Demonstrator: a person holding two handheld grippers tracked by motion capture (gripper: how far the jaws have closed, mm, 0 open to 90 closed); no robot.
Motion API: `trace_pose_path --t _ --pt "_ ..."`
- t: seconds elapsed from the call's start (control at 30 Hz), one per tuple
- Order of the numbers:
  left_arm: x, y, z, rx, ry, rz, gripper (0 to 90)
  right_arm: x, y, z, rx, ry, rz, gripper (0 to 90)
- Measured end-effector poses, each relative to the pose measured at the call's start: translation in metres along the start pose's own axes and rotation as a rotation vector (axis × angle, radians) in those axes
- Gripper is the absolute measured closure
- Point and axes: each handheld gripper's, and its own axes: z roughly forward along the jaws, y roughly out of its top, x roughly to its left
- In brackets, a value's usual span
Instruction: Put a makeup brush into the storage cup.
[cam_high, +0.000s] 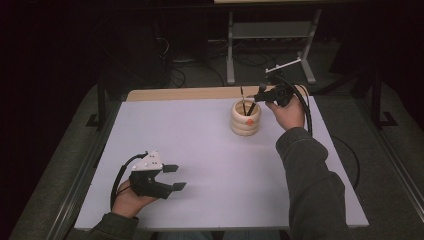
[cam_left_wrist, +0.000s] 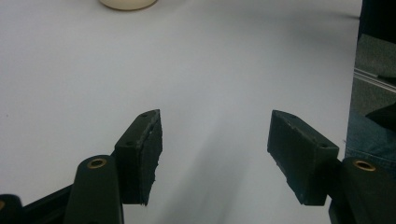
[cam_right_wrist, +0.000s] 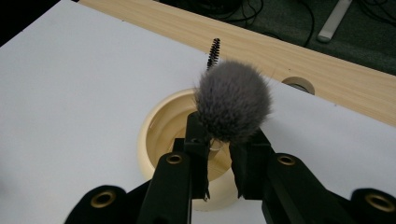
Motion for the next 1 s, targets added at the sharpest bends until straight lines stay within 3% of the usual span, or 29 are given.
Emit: trace_pose_path --t 0.63,0.87,1.0 --pt "0.000 0.000 0.001 0.001 0.002 0.006 34.9 -0.003 -0.014 0.012 0.012 -0.003 0.001 74.5" --pt "0.001 0.000 0.000 0.000 0.006 0.004 34.6 -0.006 -0.021 0.007 -0.029 0.017 0.037 59.3" --pt "0.002 0.001 -0.001 0.000 0.010 0.003 34.5 -0.007 -0.025 0.002 -0.047 0.032 0.046 55.1"
